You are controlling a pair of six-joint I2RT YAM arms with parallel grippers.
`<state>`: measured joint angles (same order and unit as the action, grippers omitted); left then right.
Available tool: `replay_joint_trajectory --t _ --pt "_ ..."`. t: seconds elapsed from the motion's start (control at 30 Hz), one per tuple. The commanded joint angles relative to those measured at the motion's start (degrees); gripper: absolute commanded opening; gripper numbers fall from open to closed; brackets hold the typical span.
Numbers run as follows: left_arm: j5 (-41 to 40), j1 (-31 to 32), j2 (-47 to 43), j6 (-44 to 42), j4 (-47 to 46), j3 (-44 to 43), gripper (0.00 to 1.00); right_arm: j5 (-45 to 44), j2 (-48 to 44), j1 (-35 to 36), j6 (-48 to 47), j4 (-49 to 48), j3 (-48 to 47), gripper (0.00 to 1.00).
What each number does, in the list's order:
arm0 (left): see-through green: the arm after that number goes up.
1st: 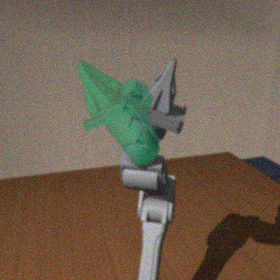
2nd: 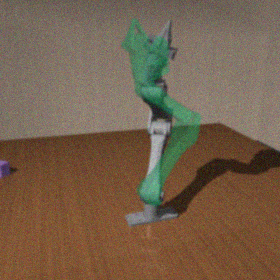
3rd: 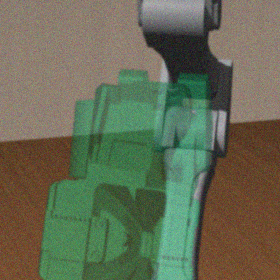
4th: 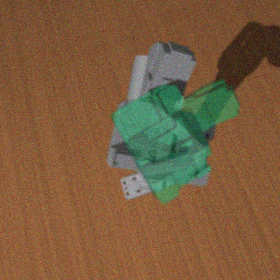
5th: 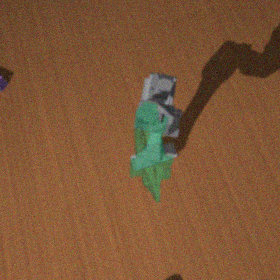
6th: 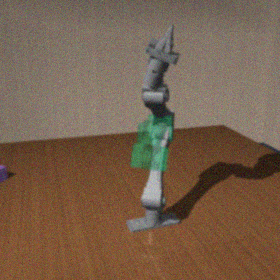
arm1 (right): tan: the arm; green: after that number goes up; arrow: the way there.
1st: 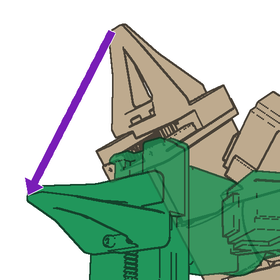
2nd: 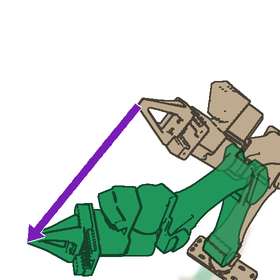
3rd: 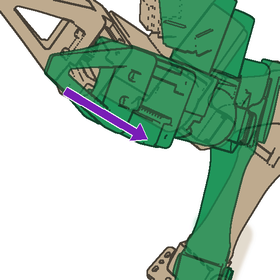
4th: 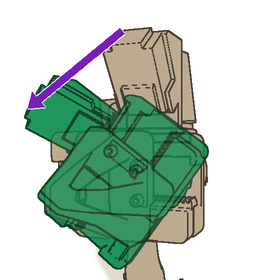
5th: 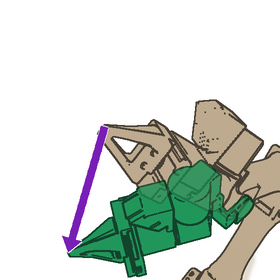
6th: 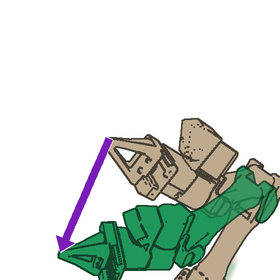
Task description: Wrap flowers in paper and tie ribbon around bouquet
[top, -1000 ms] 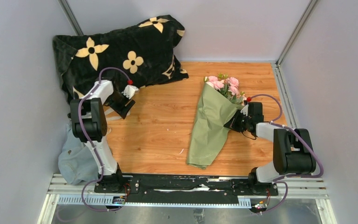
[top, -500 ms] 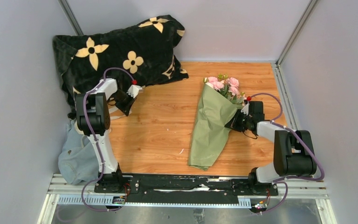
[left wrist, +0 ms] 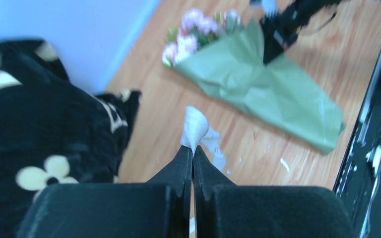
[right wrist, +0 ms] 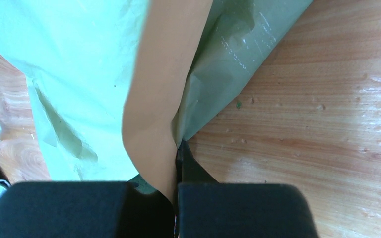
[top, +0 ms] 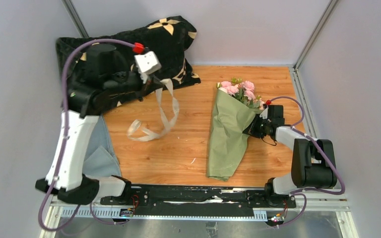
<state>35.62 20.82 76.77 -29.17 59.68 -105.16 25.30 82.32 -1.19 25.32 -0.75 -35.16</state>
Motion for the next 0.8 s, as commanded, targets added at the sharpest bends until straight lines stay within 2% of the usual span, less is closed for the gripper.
replay_joint_trajectory --t 0.0,0.13,0.23,0.33,0.4,0.47,0.53,0.57,0.6,0.67,0.7,0.77 --pt "5.17 -0.6 0.14 8.82 3.56 -2.63 0.0 -1.48 -1.03 -0.88 -1.37 2.95 -1.14 0.0" --pt "3.71 0.84 -0.09 7.9 3.56 5.2 0.0 -1.48 -0.98 -0.86 -1.48 3.35 -1.46 0.0" --pt "1.4 5.69 -0.2 6.8 3.74 10.96 0.0 -1.61 -0.61 -0.89 -1.96 4.21 -2.13 0.0" --pt "-2.17 8.43 0.2 1.99 7.98 12.5 0.0 -1.96 -0.67 -0.91 -2.19 4.78 -2.44 0.0" --pt "-7.92 8.45 -0.17 -1.27 11.08 12.31 0.0 -2.13 -0.97 -0.92 -2.21 4.95 -2.5 0.0" --pt "-18.62 8.3 -1.2 -3.97 13.38 10.94 0.0 -2.33 -0.96 -0.91 -2.27 5.12 -2.61 0.0" --pt "-31.23 5.19 -2.36 -5.13 13.93 6.58 0.0 -2.42 -0.77 -0.87 -2.45 5.3 -2.87 0.0" --pt "-39.19 0.96 -2.83 -6.33 13.01 1.3 0.0 -2.45 -0.54 -0.88 -2.64 5.37 -2.98 0.0" --pt "-42.62 -2.07 -2.96 -6.93 11.16 -1.84 0.0 -2.4 -0.4 -0.9 -2.68 5.38 -3.06 0.0" --pt "-53.78 -5.29 -3.06 -9.97 7.29 -13.39 0.0 -2.45 0.17 -0.86 -2.95 5.28 -3.16 0.0" --pt "-54.87 -5.37 -2.65 -11.24 6.83 -19.19 0.0 -2.52 0.43 -0.91 -2.99 5.17 -3.16 0.0" --pt "-51.85 -5.23 -1.36 -11.61 8.7 -28.56 0.0 -2.42 0.93 -0.87 -2.95 4.7 -3.01 0.0"
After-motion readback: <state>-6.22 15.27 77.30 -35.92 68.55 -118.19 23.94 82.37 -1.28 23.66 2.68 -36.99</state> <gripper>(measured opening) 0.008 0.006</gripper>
